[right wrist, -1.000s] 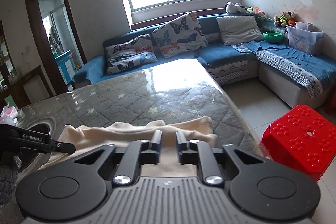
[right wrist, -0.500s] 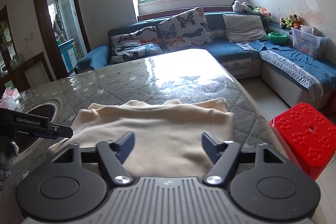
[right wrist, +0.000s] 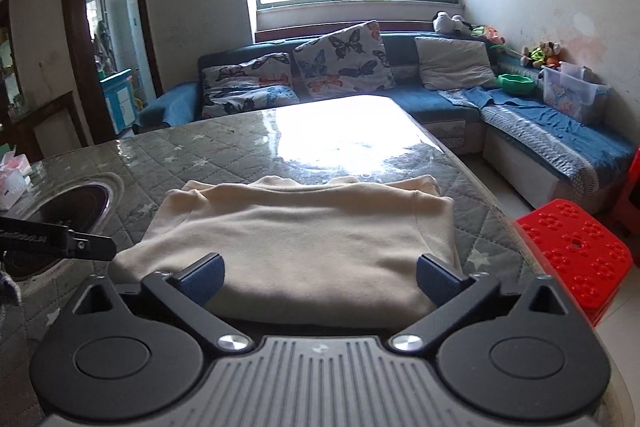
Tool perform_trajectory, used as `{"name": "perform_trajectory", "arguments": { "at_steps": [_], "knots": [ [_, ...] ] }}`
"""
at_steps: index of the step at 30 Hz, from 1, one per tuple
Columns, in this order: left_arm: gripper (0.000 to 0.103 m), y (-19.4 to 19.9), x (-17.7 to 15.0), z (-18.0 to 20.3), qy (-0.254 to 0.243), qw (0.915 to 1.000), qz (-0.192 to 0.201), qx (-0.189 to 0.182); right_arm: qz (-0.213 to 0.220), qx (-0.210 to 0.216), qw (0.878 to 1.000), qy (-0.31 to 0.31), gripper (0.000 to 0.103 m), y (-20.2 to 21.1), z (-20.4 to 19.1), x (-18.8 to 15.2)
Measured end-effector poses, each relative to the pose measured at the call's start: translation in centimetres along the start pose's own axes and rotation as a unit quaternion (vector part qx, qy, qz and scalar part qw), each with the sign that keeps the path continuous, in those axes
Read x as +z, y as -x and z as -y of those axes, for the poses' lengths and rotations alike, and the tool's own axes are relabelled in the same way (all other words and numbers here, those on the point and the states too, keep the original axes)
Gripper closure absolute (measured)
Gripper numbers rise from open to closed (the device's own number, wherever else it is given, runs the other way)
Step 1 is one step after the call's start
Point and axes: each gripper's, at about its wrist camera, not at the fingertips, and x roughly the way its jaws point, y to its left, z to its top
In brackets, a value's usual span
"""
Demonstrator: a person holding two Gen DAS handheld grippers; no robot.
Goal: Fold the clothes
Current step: 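Lower the folded sweatshirt onto the table and open both grippers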
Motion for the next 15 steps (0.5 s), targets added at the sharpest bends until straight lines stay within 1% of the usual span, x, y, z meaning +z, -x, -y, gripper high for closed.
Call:
{"name": "perform_trajectory", "arguments": {
  "at_steps": [1, 5, 9, 15],
  "knots": [
    [0.003, 0.2, -0.2, 0.1, -0.003, 1.0000, 0.001, 0.000, -0.001, -0.002, 1.000, -0.001, 0.000, 0.1, -0.1, -0.1],
    [0.000, 0.8, -0.9, 0.4, -0.021, 0.9998, 0.006, 0.004, -0.005, -0.008, 1.000, -0.002, 0.000, 0.3, -0.4, -0.6],
    [0.000, 1.3, -1.4, 0.5, -0.030, 0.9995, 0.008, 0.007, -0.007, -0.014, 1.000, -0.003, 0.000, 0.6, -0.9, -1.0],
    [0.000, 1.8, -2.3, 0.6, -0.031, 0.9995, 0.007, 0.005, -0.012, -0.019, 1.000, -0.008, 0.000, 1.0, -1.6, -1.6]
  ]
}}
